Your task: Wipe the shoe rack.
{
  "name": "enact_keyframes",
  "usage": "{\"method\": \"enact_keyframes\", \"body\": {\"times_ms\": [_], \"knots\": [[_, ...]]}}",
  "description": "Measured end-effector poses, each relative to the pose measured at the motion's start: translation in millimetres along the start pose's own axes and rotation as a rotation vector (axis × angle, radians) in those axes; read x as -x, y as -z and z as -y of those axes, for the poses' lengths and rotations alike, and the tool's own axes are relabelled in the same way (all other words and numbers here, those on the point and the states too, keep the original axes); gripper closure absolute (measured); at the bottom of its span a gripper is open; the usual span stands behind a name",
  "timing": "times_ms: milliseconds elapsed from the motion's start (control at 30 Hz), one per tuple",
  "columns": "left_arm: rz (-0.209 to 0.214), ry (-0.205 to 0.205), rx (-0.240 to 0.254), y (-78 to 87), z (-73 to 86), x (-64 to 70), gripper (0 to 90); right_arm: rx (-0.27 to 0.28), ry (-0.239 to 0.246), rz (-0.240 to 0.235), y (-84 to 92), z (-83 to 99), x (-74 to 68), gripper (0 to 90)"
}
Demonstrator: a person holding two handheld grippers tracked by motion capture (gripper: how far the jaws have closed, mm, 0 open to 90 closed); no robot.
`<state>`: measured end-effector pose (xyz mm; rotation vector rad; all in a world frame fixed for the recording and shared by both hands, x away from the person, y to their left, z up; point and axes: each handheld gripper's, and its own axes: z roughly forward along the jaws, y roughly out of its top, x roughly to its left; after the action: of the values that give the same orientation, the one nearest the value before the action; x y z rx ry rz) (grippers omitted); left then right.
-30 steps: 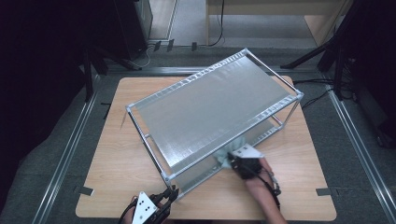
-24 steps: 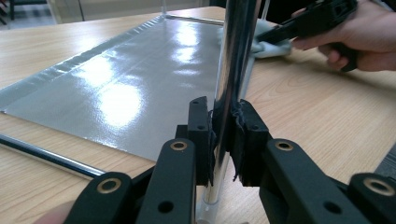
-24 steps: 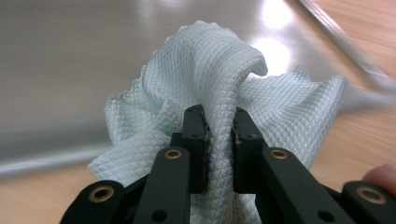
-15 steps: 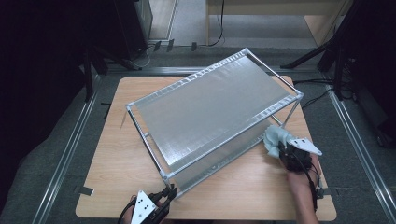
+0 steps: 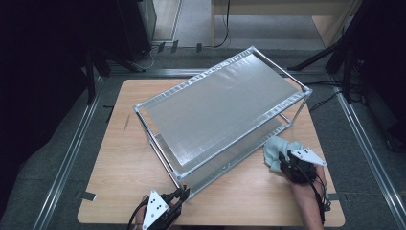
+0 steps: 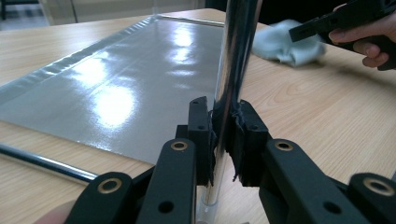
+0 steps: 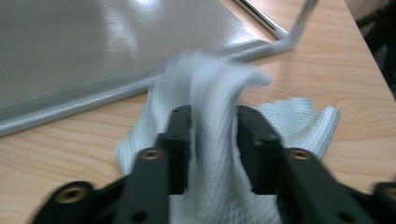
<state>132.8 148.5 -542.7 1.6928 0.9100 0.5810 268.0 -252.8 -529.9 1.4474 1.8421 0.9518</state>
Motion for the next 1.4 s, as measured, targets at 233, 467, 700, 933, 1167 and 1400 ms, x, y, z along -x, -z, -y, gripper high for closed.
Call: {"method": "enact_keyframes", "body": {"times_ms": [233, 467, 700, 933, 1167, 1400], "knots": [[0.033, -0.017, -0.001, -16.5, -5.6, 3.9, 79.9, 0.09, 0.023, -0.051, 26.5, -2.9, -14.9, 42.3], [0.07, -0.035, -0.004, -35.8, -12.4, 9.1, 79.9, 0.114, 0.023, -0.106, 47.2, 1.9, -33.3, 28.4], [0.139, -0.056, -0.003, -46.4, -16.5, 4.6, 73.4, 0.143, 0.039, -0.127, 65.4, 11.9, -49.5, 22.9], [0.138, -0.031, 0.024, -28.5, -16.7, -10.6, 52.3, 0.152, 0.024, -0.19, 78.2, 21.1, -60.7, 14.9], [0.095, -0.021, 0.021, -15.8, -14.6, -23.9, 45.5, 0.153, 0.114, -0.341, 69.7, 17.4, -111.6, 12.5], [-0.02, 0.028, 0.008, -5.9, -9.8, -50.7, 45.7, 0.147, 0.135, -0.43, 52.4, 15.8, -154.1, 12.9]]}}
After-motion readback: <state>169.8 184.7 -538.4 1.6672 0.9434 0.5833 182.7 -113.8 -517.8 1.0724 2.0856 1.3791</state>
